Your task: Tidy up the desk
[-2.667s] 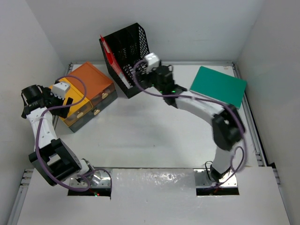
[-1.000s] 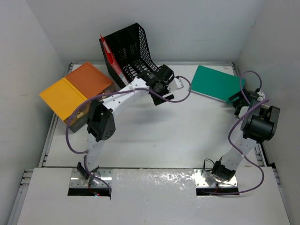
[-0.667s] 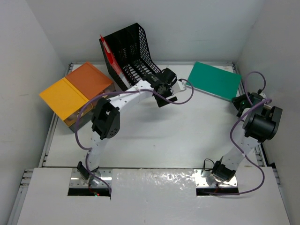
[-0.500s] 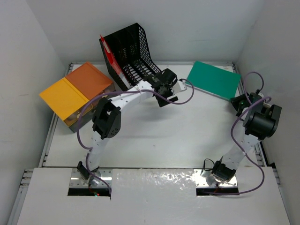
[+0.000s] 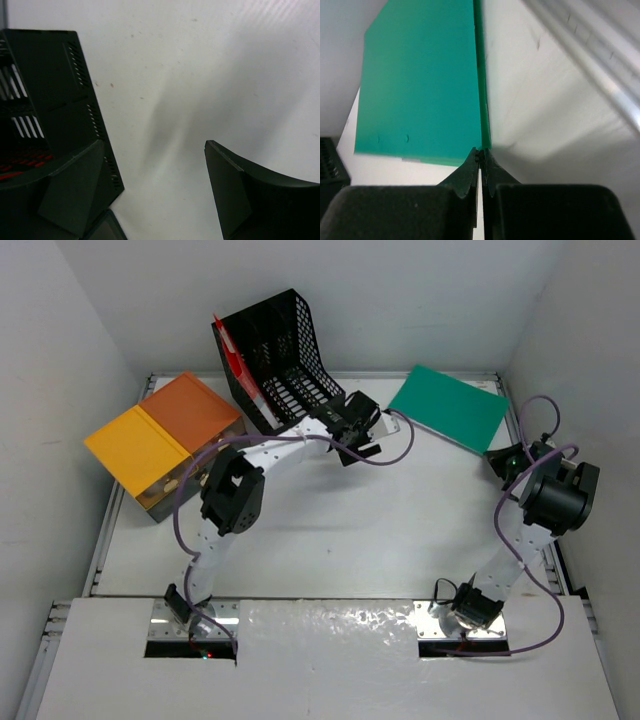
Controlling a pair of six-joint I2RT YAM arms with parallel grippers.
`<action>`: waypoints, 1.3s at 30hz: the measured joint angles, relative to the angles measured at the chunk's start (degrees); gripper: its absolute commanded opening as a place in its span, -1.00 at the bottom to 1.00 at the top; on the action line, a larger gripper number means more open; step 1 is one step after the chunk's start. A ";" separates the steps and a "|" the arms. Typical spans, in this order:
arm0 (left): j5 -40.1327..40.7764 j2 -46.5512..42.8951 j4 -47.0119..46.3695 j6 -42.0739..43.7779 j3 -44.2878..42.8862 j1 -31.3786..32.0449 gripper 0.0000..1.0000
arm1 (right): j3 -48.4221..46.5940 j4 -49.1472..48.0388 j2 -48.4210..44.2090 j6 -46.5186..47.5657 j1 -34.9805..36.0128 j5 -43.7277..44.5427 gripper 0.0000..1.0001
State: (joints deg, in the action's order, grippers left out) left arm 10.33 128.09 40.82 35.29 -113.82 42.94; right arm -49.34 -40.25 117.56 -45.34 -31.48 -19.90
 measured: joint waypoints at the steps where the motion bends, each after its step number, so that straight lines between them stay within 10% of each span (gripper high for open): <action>1: 0.70 0.26 -1.07 0.37 0.00 0.09 0.60 | 1.01 -0.48 -0.33 -0.44 0.02 -0.76 -1.00; 18: 7.52 8.90 -38.60 24.72 11.47 13.60 0.69 | 26.40 -2.95 -18.27 -3.89 1.29 -7.82 -1.00; 23: 7.10 13.75 -44.98 26.84 5.75 13.86 0.69 | 24.26 1.22 -21.38 -2.91 0.00 -7.72 -0.15; 39: 6.97 13.75 -47.04 25.68 5.49 10.73 0.69 | 7.26 -1.51 -7.30 -8.35 -3.34 -10.99 0.09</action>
State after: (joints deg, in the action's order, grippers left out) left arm 17.30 141.84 -6.22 60.97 -108.33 53.67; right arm -42.09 -41.76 110.26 -53.69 -34.83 -30.89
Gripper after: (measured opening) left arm 0.846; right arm 0.547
